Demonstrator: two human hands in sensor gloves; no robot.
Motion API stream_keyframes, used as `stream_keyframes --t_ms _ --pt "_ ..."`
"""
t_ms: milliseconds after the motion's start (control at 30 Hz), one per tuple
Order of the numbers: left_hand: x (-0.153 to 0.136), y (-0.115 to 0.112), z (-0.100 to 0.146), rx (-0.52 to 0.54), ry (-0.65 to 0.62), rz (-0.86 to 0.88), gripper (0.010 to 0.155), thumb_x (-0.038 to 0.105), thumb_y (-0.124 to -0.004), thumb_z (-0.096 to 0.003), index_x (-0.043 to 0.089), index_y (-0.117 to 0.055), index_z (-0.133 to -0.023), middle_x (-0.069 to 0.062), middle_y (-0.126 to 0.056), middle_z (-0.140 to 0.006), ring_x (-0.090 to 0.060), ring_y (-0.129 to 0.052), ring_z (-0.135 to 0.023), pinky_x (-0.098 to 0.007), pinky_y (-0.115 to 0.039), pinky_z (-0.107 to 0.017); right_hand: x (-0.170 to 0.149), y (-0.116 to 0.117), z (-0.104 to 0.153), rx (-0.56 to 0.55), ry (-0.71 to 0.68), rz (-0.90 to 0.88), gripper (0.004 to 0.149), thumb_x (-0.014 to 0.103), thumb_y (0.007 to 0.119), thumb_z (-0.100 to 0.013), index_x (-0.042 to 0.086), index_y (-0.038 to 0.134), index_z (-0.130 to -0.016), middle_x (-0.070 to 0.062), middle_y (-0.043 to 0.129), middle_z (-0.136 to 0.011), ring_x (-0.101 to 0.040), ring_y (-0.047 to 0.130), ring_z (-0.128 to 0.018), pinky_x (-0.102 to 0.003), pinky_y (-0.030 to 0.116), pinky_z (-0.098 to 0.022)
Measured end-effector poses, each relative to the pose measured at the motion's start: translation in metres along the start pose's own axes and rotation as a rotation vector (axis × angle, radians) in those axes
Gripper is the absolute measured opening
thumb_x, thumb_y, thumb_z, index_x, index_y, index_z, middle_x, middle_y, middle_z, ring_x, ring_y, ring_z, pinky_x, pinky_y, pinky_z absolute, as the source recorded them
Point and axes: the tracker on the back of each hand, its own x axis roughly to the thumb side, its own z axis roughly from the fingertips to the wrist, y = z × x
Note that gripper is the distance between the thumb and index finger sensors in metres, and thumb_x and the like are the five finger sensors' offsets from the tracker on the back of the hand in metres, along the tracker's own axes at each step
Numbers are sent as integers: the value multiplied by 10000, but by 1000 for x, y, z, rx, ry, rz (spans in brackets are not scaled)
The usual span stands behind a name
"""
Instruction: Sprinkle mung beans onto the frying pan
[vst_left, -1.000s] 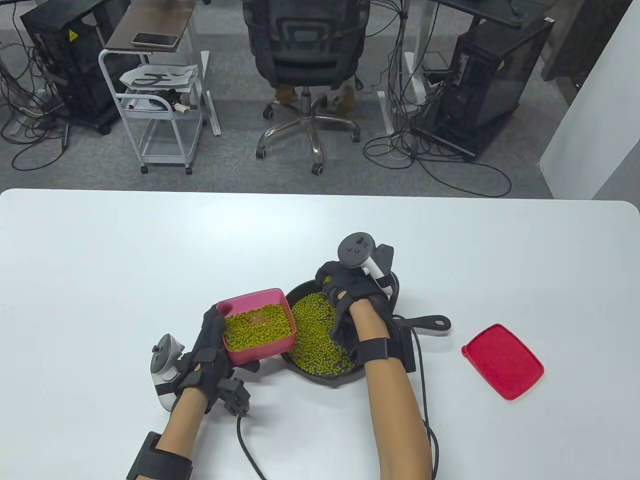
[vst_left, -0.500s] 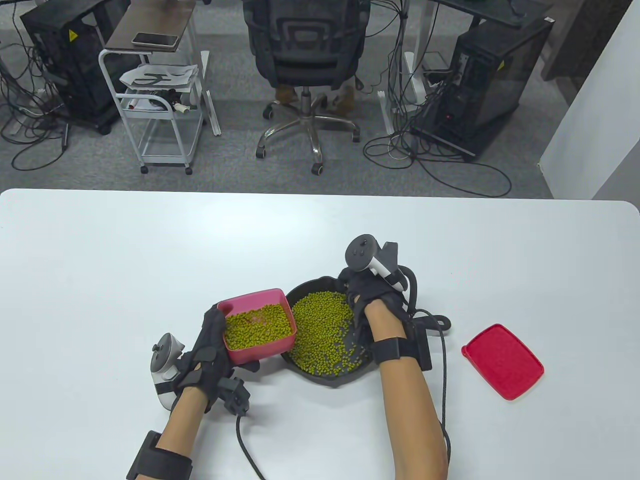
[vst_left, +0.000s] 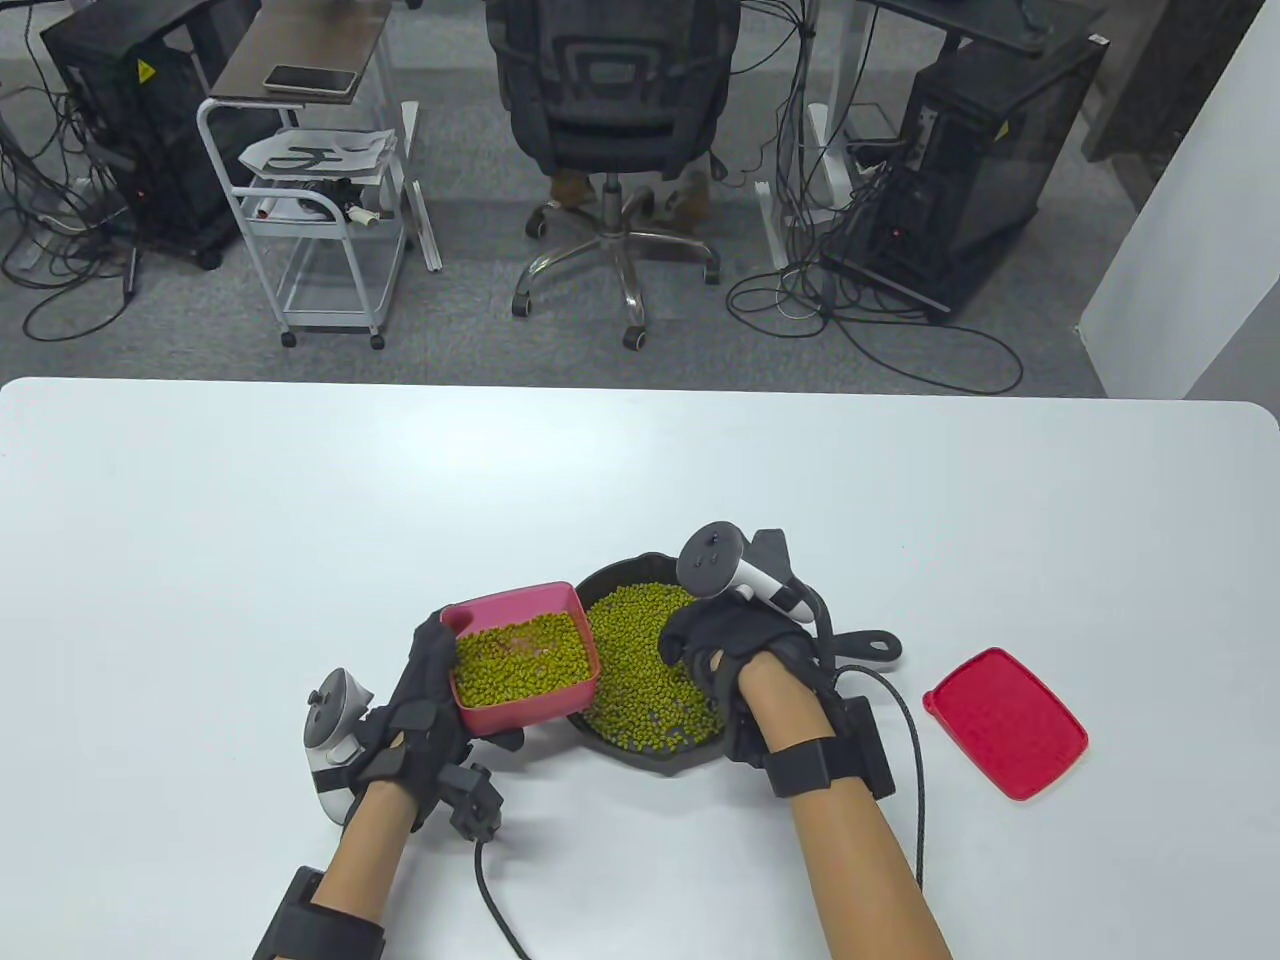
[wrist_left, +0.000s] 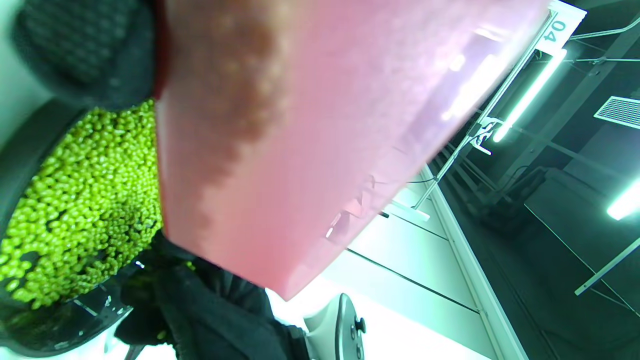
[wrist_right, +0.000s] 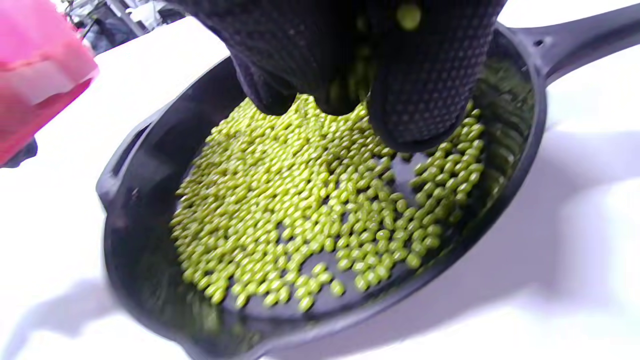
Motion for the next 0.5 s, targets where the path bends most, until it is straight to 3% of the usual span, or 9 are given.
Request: stream_keyframes --t_ms 100,200,500 --pt "0 0 0 -7 -2 1 793 721 -513 -547 271 -211 -1126 -237 -435 -1113 -431 -897 -687 -463 -919 -329 6 4 2 63 -28 -26 475 298 802 -565 209 706 -1021 -221 637 -1116 -537 707 -901 -506 805 -561" --pt "-1 -1 1 -9 -2 -3 795 721 -517 -545 270 -213 -1126 -234 -438 -1112 -430 -899 -685 -463 -920 -327 9 1 5 51 -39 -77 523 398 737 -582 195 662 -1058 -257 569 -1146 -568 631 -938 -562 759 -586" --pt "-3 -2 0 -14 2 -23 795 720 -521 -546 270 -215 -1126 -236 -438 -1113 -432 -897 -688 -468 -917 -330 24 -30 39 -64 -181 -219 536 419 718 -590 170 664 -1062 -275 593 -1129 -583 635 -920 -586 745 -580"
